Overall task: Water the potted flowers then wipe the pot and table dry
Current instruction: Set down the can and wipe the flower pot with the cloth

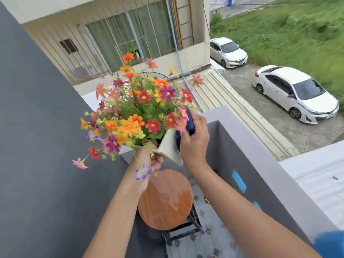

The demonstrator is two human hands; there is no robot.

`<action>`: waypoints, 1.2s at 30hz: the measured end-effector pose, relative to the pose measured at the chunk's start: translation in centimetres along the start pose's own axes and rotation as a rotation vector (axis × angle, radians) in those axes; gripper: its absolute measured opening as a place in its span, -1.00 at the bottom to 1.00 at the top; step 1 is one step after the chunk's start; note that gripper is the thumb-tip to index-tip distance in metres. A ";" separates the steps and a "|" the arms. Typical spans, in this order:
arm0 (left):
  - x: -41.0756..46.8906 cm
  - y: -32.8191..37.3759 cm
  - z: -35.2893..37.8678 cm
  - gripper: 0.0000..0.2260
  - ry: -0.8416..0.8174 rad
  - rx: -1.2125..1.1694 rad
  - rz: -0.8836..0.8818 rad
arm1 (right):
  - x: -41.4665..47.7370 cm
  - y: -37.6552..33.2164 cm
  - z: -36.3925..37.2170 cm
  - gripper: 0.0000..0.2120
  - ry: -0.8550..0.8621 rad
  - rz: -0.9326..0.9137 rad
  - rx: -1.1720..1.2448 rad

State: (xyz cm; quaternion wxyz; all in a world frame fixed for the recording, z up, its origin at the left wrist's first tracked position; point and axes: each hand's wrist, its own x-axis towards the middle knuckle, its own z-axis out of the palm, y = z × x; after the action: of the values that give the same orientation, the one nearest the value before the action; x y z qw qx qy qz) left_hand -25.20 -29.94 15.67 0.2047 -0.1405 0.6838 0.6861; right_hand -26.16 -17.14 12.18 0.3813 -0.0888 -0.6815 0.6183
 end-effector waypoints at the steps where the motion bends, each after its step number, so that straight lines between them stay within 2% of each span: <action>1: -0.1 0.0 0.0 -0.73 0.007 0.019 0.002 | 1.0 0.1 -0.3 -0.89 0.016 0.024 0.015; 3: -0.1 0.0 -0.5 -0.72 0.010 0.041 0.005 | 2.7 0.4 -1.0 -0.93 -0.003 0.083 0.036; 6: 0.4 0.1 -2.5 -0.71 0.057 0.122 0.032 | 4.6 1.0 -1.7 -0.87 -0.091 0.219 0.129; 9: 0.8 0.1 -4.1 -0.71 0.104 0.232 0.067 | 5.4 0.8 -2.3 -0.79 -0.221 0.265 0.139; 13: 0.9 0.7 -4.9 -0.74 0.138 0.338 0.070 | 6.1 1.0 -2.8 -0.71 -0.402 0.390 0.072; 16: 1.2 0.6 -5.5 -0.67 0.157 0.359 0.042 | 6.7 0.9 -2.7 -0.70 -0.526 0.558 -0.007; 18: 1.5 0.3 -5.9 -0.60 0.174 0.353 0.044 | 6.9 0.3 -3.2 -0.66 -0.627 0.581 -0.049; 22: 0.8 0.0 -6.3 -0.70 0.155 0.378 0.103 | 6.7 0.0 -3.8 -0.59 -0.777 0.593 -0.082; 25: 0.3 0.0 -6.1 -0.68 0.141 0.365 0.165 | 6.0 0.0 -3.1 -0.70 -0.637 0.600 -0.113; 27: 0.4 0.3 -5.8 -0.61 0.164 0.360 0.175 | 5.5 0.4 -2.5 -0.65 -0.496 0.611 -0.110; 31: 1.2 1.2 -5.2 -0.61 0.282 0.270 0.200 | 3.9 1.3 -1.5 -0.77 -0.267 0.631 -0.013; 34: 1.5 0.0 -4.8 -0.68 0.422 0.249 0.270 | 2.5 1.4 -1.1 -0.60 -0.185 0.603 0.011; 36: 1.2 -1.5 -3.8 -0.77 0.422 0.238 0.261 | 1.7 1.3 -0.9 -0.61 -0.162 0.550 0.016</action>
State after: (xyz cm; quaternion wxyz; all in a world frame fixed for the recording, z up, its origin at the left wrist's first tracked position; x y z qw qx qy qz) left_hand -25.92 -33.68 13.71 -0.0175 -0.1658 0.7996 0.5769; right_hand -27.23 -15.13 11.70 0.1443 -0.2177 -0.6551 0.7089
